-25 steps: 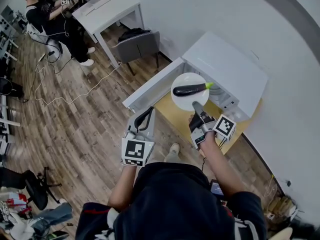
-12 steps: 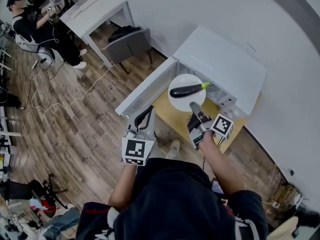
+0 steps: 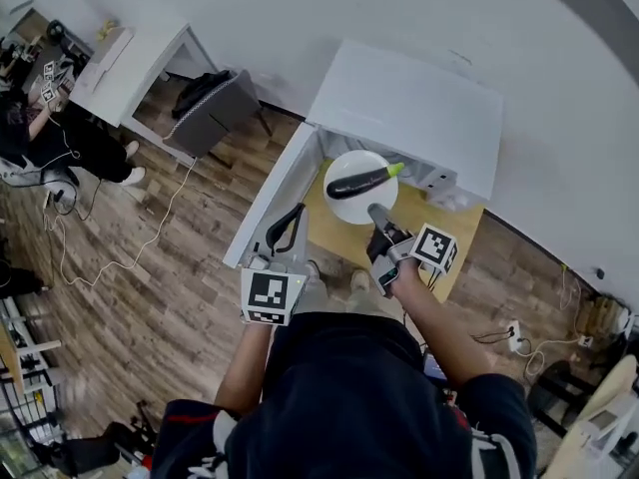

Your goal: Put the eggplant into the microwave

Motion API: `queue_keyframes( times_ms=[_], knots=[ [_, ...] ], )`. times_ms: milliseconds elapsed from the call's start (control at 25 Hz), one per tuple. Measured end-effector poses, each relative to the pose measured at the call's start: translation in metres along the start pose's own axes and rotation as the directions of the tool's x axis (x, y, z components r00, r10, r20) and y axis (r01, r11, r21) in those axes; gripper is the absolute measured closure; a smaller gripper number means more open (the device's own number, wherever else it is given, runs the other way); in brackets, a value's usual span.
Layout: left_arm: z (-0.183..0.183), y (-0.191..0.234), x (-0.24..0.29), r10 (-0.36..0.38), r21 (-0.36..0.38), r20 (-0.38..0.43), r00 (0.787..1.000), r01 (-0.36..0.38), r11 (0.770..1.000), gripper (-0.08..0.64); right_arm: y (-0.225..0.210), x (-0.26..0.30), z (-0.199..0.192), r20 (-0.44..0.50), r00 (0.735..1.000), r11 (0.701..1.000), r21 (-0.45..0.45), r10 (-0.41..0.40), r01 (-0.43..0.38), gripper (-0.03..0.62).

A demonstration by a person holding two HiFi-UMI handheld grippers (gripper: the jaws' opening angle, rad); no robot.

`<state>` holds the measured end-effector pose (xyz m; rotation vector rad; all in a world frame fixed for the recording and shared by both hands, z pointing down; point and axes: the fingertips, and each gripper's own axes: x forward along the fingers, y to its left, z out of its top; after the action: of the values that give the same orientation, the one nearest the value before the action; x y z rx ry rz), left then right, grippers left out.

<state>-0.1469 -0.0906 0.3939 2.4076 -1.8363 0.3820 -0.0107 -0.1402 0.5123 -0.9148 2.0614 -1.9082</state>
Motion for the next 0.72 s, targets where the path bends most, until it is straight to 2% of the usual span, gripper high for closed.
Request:
queue_keyframes(
  times_ms=[360, 600, 720],
  knots=[
    [-0.002, -0.004, 0.036, -0.176, 0.027, -0.011, 0.984, 0.177, 0.984, 0.546, -0.027, -0.001, 0.003, 0.125, 0.99, 0.997, 0.063, -0.059, 0.052, 0.566],
    [-0.012, -0.011, 0.051, -0.278, 0.036, -0.036, 0.96, 0.279, 0.96, 0.546, -0.045, 0.001, 0.0, 0.194, 0.977, 0.991, 0.116, -0.089, 0.068, 0.566],
    [-0.018, -0.016, 0.056, -0.324, 0.039, -0.048, 0.945, 0.326, 0.944, 0.546, -0.05, 0.004, 0.0, 0.23, 0.97, 0.99, 0.136, -0.077, 0.046, 0.566]
  ],
)
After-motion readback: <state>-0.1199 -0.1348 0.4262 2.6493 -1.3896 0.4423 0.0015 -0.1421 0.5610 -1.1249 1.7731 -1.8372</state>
